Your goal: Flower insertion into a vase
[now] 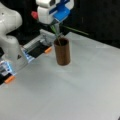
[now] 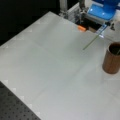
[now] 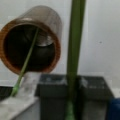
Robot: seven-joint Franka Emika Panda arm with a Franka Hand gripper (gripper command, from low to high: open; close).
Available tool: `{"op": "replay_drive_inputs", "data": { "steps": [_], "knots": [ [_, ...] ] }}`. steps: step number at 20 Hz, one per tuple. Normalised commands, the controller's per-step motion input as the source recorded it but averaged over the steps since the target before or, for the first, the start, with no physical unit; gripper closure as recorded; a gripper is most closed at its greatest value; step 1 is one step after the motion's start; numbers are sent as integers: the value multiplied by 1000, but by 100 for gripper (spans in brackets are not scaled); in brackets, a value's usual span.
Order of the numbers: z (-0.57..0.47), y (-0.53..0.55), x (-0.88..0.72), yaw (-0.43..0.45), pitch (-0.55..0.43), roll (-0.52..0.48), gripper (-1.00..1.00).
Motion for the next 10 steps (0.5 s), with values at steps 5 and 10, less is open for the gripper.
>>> {"op": "replay_drive_inputs", "data": {
  "steps": [5, 10],
  "knots": [
    [-109, 260, -664, -93, -68, 93, 100],
    [-165, 101, -778, -107, -111, 112, 100]
  ]
}}
